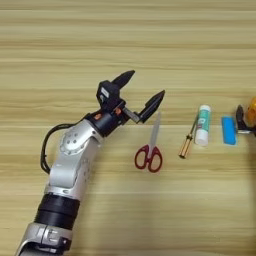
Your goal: Move the objects on the table
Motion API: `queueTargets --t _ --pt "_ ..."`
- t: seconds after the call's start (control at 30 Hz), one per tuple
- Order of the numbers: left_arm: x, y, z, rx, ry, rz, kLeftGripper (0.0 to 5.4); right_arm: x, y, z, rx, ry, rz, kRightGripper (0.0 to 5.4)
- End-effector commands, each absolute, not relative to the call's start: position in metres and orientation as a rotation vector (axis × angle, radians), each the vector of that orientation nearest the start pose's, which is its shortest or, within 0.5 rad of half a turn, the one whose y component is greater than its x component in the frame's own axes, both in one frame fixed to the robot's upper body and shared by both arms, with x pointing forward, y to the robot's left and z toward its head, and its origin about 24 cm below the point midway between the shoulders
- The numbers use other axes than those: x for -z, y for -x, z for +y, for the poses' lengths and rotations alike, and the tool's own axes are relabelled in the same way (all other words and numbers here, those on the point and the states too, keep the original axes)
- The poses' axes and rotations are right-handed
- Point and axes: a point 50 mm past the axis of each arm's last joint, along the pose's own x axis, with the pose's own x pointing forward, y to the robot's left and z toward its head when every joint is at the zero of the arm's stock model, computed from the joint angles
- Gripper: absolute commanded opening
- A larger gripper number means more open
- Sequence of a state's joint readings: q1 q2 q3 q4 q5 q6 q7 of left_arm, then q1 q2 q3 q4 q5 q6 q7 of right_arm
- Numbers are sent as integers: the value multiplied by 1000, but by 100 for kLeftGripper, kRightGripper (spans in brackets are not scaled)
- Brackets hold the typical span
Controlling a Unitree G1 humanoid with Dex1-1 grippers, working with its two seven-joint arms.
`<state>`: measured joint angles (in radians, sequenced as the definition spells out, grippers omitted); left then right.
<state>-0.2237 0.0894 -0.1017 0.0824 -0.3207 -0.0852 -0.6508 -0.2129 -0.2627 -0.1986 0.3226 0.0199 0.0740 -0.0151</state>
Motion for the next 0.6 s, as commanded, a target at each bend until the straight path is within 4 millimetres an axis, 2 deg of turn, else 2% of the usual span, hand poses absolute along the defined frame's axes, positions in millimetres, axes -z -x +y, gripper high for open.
queueTargets --t 0.03,0.6 --pt "-95 -280 97 800 147 -273 540 -35 -274 -247 221 164 171 537" --pt "-62 -306 115 600 -46 -114 540 -43 -225 -230 208 139 180 537"
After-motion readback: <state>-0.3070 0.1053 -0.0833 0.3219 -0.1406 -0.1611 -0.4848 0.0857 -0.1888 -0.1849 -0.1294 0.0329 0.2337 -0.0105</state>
